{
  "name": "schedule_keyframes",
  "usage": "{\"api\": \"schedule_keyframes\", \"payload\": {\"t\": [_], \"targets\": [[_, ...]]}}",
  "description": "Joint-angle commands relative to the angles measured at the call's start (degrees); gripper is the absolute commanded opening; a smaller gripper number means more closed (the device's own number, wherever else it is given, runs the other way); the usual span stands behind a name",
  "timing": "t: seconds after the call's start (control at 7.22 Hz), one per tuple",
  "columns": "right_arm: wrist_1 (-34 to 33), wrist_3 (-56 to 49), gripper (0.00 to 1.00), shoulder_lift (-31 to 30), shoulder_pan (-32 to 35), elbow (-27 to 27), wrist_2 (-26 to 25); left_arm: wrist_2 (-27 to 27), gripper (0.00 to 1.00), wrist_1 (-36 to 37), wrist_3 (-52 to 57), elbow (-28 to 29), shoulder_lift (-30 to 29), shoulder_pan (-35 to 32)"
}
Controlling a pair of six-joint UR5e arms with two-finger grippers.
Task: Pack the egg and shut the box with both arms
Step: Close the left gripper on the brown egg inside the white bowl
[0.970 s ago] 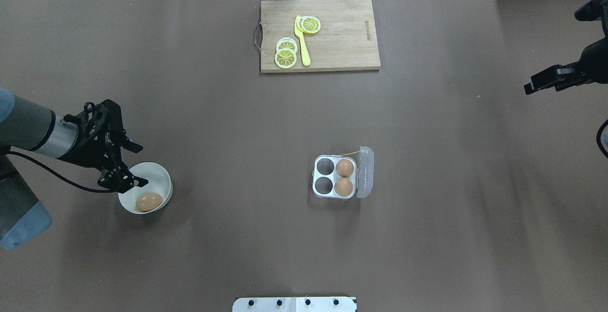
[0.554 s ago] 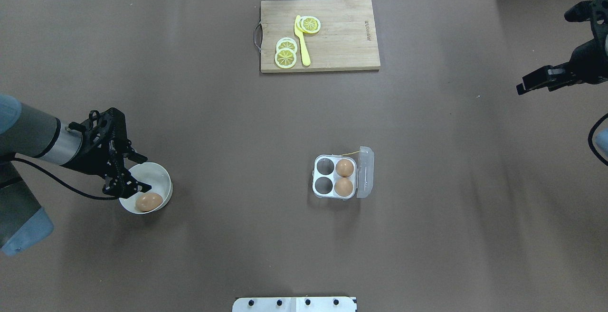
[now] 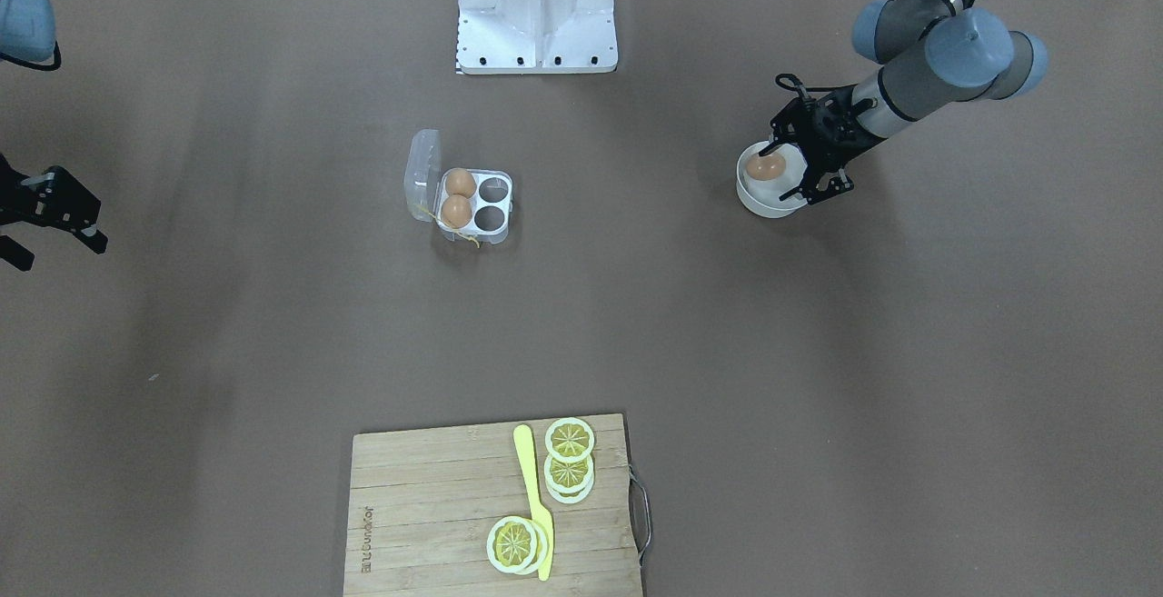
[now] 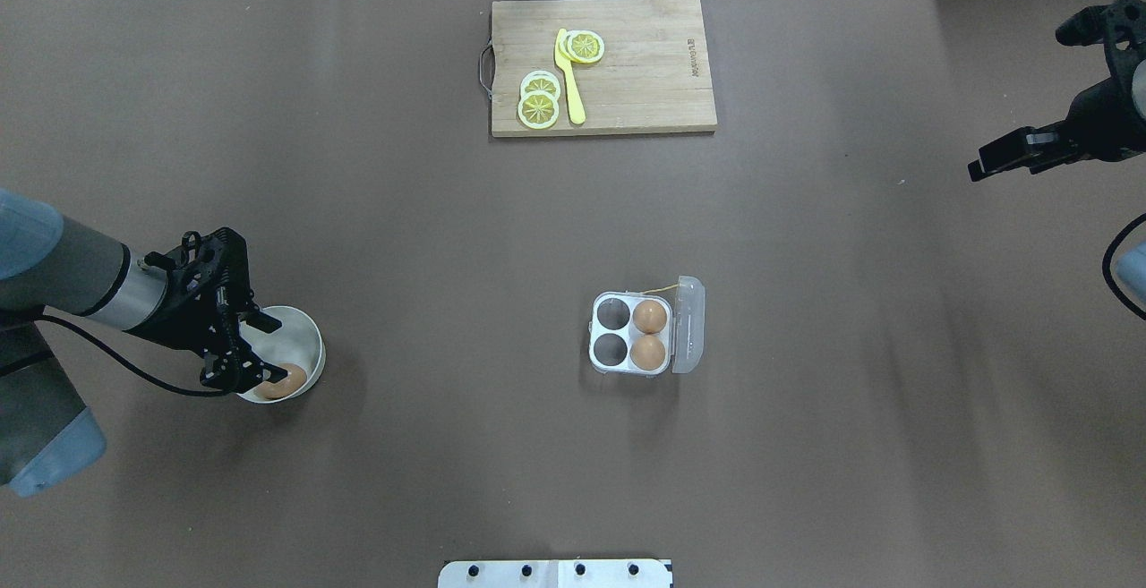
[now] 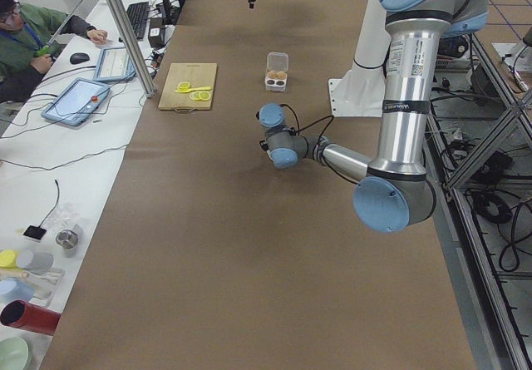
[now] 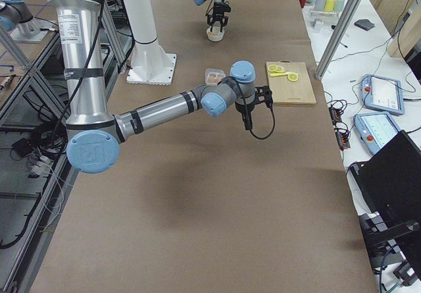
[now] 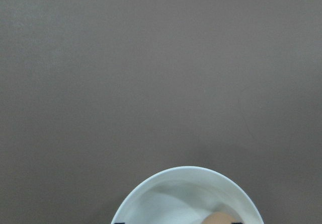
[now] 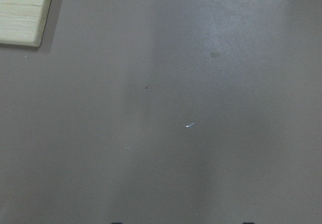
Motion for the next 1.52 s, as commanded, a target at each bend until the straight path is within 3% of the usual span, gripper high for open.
{"api": "schedule_keyframes", "payload": {"t": [0.0,0.97,1.25,1.39], "targets": [[0.12,0.00,0.85,0.00,-0.24,0.00,-0.09,0.29,0.76,0.03,-0.05,0.28,0.11,1.33],[0.30,0.00,0.86,0.09,-0.24,0.00,-0.35,0.29,0.67,-0.32,0.04,1.25,0.72,1.69],[0.30,0.00,0.86,0.09,-0.24,0.00,-0.35,0.12,0.52,-0.41,0.04,1.16,0.81,1.69],[0.30,0.00,0.86,0.09,-0.24,0.00,-0.35,-0.06,0.34,-1.28,-0.05,1.24,0.90,1.69]]}}
